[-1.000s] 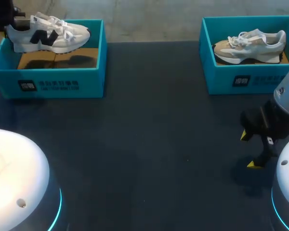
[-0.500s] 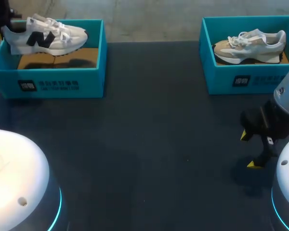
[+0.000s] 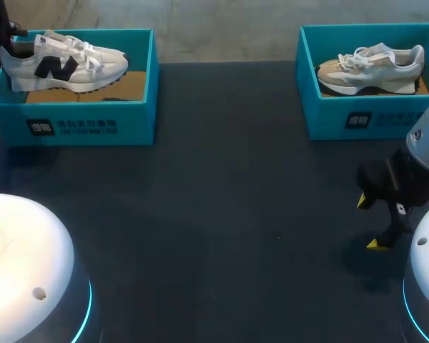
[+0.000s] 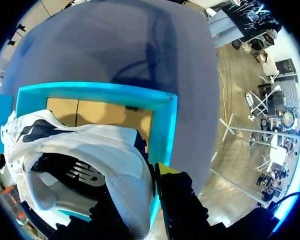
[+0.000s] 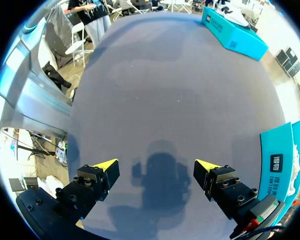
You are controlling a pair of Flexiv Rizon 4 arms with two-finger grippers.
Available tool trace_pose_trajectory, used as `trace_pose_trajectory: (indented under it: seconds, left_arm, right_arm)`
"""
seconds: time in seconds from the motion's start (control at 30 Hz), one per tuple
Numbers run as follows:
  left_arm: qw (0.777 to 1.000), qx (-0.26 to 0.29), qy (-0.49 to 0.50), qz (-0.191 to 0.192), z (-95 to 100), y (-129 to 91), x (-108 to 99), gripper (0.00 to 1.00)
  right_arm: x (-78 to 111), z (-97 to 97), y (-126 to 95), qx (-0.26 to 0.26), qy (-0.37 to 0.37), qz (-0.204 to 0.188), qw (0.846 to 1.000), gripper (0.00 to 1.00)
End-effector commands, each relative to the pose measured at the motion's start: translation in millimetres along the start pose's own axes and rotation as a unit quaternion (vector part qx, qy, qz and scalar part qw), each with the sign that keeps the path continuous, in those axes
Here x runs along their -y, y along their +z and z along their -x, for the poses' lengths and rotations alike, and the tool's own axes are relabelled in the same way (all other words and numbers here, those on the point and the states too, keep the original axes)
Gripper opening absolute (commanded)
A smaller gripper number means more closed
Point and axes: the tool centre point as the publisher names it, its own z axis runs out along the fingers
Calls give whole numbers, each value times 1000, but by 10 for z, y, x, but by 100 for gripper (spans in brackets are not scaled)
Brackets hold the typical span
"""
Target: Take the shoe out of the shoebox, open the shoe tongue, remove and reinsert the insole, then place the shoe into the shoebox
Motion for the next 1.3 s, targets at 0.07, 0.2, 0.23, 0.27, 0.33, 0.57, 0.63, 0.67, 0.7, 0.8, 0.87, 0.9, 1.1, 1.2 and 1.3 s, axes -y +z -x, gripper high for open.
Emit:
trace_pose_trajectory:
  seconds: [0.07,0.2,0.23,0.27,0.33,0.57,0.63,0.67,0.7,0.8,0.87,0.9,1.1,1.2,1.3]
  left_arm:
    - [1000,0,0,0,-3,-30,9,0]
    - [1000,0,0,0,-3,-30,9,0]
    - [1000,0,0,0,-3,-30,9,0]
    - [1000,0,0,0,-3,-30,9,0]
    - [1000,0,2,-4,16,-9,17,0]
    - [1000,-6,9,-20,73,144,123,0]
    - [1000,-9,11,-20,91,178,149,0]
    - [1000,-12,10,-18,98,196,153,0]
    - [1000,-13,9,-18,103,210,154,0]
    - [1000,-10,8,-23,120,245,159,0]
    - [1000,-10,8,-25,133,276,163,0]
    - [1000,-12,6,-25,137,293,165,0]
    - [999,-17,-3,-30,142,412,193,0]
    - [999,-19,-5,-37,136,494,192,0]
    - [999,-23,-7,-39,127,556,193,0]
  right_arm:
    - [0,-12,2,1,0,-1,1000,100]
    - [0,-12,2,1,0,-1,1000,100]
    - [0,-12,2,1,0,-1,1000,100]
    - [0,-12,2,1,0,-1,1000,100]
    - [0,-12,2,1,0,-1,1000,100]
    - [0,-12,2,1,0,-1,1000,100]
    - [0,-12,2,1,0,-1,1000,100]
    - [0,-12,2,1,0,-1,1000,100]
    - [0,-12,2,1,0,-1,1000,100]
    - [0,-12,2,1,0,-1,1000,100]
    - [0,-12,2,1,0,-1,1000,100]
    - [0,-12,2,1,0,-1,1000,100]
    - [0,-12,2,1,0,-1,1000,100]
    - [0,-12,2,1,0,-1,1000,100]
    - [0,-12,2,1,0,-1,1000,100]
